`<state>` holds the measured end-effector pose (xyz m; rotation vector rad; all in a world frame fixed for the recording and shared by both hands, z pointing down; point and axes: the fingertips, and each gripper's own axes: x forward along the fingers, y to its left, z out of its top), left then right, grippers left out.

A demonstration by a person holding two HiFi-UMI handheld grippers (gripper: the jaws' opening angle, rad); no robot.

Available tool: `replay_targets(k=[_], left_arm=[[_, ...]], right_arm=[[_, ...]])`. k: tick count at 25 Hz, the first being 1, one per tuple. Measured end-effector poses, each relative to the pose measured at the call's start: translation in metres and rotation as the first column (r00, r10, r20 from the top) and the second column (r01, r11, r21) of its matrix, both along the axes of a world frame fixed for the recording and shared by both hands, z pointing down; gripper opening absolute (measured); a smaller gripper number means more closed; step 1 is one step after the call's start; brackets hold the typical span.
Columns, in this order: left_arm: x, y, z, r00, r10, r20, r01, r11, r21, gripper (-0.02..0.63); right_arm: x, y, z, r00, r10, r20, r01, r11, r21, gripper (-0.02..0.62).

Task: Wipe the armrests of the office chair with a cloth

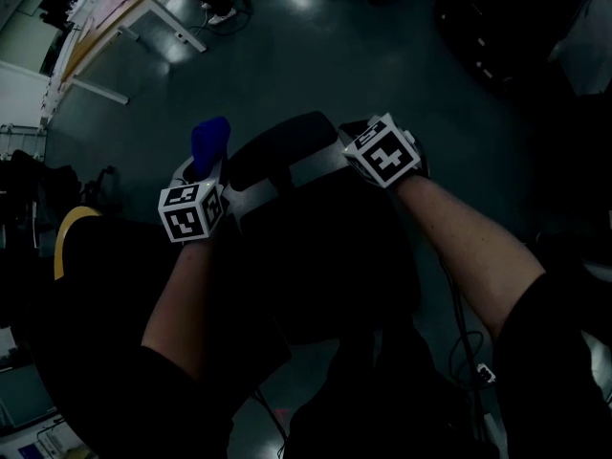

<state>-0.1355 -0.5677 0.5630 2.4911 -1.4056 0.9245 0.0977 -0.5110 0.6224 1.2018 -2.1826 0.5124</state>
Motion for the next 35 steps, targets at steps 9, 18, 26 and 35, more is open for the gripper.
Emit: replay_targets(k=[9,18,26,35], left_arm=[[0.035,-0.004,0.017,0.996,0.083,-0.013,-0.084,0.993,-0.086,0.121],[0.063,-0.007,0.019,0.992,0.124,0.002,-0.124,0.989,-0.078,0.120],[0.110,0.000,0.015,0.984,0.179,-0.006,-0.179,0.980,-0.082,0.120],[0.142,-0.001,0.009,0.976,0.217,-0.027,-0.218,0.973,-0.077,0.120]], right_arm=[[-0.003,-0.004,-0.002,1.000,0.011,0.008,-0.011,1.000,-0.011,0.003],[-0.003,0.000,0.000,0.999,0.021,0.030,-0.020,0.999,-0.030,0.003],[-0.003,-0.001,-0.001,0.998,0.038,0.049,-0.036,0.999,-0.039,0.002],[-0.011,-0.005,-0.008,0.996,0.049,0.076,-0.046,0.998,-0.040,0.002]])
